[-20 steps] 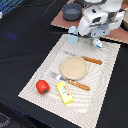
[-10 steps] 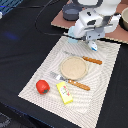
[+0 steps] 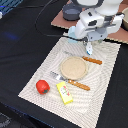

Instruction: Interact with the objects in diverse but meaningful ways.

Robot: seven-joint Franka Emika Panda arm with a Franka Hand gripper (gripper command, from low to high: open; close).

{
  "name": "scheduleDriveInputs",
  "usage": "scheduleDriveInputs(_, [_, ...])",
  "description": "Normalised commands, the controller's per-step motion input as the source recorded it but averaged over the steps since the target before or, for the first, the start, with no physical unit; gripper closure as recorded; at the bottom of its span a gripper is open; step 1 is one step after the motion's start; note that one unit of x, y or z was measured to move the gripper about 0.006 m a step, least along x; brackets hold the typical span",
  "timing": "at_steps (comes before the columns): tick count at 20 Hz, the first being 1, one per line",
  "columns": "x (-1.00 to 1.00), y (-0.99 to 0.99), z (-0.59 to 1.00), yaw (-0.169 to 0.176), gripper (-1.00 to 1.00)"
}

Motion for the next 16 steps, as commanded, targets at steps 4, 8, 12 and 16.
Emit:
scheduleDriveInputs(4, [-0.15, 0.17, 1.0, 0.044, -1.0])
scheduleDriveInputs(8, [-0.02, 0.06, 1.0, 0.074, -1.0])
scheduleDriveInputs(12, [0.0, 0.02, 0.58, 0.029, -1.0])
scheduleDriveInputs(16, [0.0, 0.0, 0.0, 0.0, -1.0])
